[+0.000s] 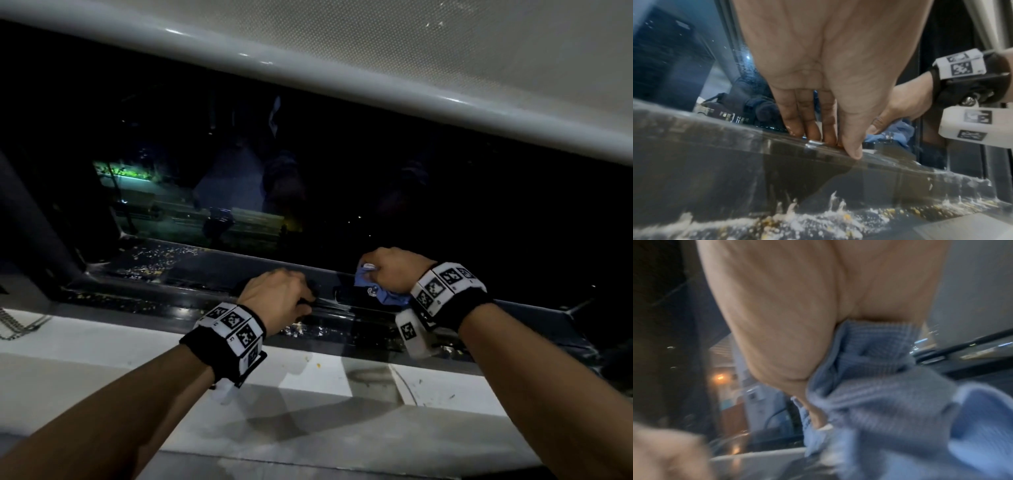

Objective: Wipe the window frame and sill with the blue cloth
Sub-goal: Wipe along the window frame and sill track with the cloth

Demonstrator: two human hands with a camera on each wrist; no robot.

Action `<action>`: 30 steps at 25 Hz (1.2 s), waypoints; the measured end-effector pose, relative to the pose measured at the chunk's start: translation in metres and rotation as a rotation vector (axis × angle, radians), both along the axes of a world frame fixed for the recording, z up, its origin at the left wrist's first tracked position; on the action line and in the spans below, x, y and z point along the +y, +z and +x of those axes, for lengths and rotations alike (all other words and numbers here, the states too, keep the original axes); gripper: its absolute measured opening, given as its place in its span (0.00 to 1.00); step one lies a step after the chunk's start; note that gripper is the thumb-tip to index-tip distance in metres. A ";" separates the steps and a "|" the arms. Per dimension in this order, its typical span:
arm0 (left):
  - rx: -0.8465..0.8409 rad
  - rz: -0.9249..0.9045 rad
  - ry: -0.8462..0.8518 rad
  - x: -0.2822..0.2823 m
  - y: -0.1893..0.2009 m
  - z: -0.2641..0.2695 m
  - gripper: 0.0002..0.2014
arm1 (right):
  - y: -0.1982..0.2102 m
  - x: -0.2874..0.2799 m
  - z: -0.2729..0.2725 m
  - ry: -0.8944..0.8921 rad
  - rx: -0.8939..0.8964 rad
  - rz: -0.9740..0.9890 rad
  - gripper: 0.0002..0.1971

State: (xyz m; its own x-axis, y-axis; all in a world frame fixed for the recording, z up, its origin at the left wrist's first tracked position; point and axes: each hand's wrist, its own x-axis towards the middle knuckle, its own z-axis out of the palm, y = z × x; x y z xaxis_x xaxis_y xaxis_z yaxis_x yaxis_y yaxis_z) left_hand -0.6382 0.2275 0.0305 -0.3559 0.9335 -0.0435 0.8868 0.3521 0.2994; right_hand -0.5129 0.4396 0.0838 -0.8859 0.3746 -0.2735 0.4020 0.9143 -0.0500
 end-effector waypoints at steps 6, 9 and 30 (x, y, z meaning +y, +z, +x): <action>-0.018 -0.040 -0.042 -0.013 0.007 -0.011 0.17 | 0.021 -0.034 -0.020 0.101 0.144 -0.288 0.07; -0.003 0.007 0.058 -0.041 0.014 -0.036 0.17 | 0.026 -0.031 -0.009 0.034 0.075 -0.038 0.01; 0.073 0.077 0.133 -0.164 -0.017 -0.131 0.15 | -0.067 -0.153 -0.048 -0.304 0.855 -0.384 0.13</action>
